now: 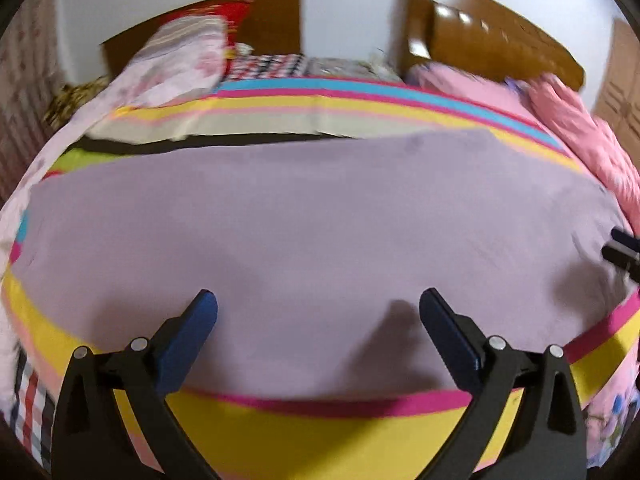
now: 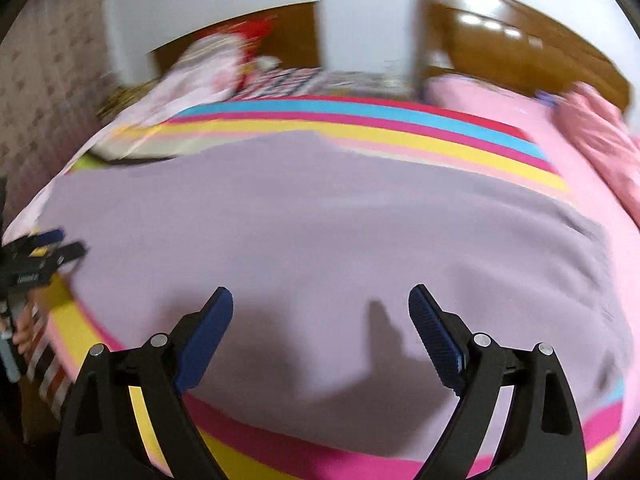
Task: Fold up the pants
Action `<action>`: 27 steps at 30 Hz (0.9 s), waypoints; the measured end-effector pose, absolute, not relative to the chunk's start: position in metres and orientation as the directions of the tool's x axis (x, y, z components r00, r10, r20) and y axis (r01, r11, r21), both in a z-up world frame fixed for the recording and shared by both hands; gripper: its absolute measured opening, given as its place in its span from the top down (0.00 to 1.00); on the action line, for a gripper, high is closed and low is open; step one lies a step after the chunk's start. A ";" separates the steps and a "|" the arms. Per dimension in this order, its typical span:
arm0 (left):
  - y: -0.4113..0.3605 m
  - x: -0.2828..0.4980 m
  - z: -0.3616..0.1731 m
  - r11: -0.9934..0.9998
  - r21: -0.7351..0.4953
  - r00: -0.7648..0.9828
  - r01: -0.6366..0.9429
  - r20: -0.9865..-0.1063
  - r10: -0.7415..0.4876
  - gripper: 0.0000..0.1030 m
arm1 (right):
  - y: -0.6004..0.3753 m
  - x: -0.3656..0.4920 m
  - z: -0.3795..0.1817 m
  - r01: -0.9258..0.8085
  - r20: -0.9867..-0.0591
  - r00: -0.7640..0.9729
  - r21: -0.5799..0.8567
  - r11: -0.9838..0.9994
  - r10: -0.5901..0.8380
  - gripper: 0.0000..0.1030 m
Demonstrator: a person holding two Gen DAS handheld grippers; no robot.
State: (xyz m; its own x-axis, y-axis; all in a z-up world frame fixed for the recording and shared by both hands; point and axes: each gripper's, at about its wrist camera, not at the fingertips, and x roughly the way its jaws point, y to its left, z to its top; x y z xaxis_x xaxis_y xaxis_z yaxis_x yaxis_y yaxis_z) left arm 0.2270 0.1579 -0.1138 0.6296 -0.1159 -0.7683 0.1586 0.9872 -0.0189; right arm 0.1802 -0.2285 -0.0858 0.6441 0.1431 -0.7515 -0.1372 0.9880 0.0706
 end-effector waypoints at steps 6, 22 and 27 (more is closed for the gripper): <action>0.135 0.234 -0.129 0.991 0.007 0.614 0.130 -0.786 -0.075 0.01 | -0.319 0.156 -0.108 -0.041 -0.791 0.587 0.184 0.982 0.173 0.16; 0.132 0.225 -0.131 0.991 0.007 0.632 0.130 -0.771 -0.078 0.01 | -0.292 0.149 -0.085 0.040 -0.752 0.659 0.070 0.997 0.026 0.13; 0.131 0.223 -0.131 0.989 0.004 0.631 0.150 -0.770 -0.093 0.01 | -0.228 0.163 -0.096 -0.129 -0.758 0.638 0.068 0.989 0.135 0.13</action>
State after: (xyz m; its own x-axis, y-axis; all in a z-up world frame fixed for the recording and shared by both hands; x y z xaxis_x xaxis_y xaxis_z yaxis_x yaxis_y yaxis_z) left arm 0.2228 0.1313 -0.1312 0.6314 -0.0925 -0.7699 0.1503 0.9886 0.0045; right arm 0.1631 -0.2284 -0.0961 0.6385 0.1354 -0.7576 -0.1293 0.9893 0.0679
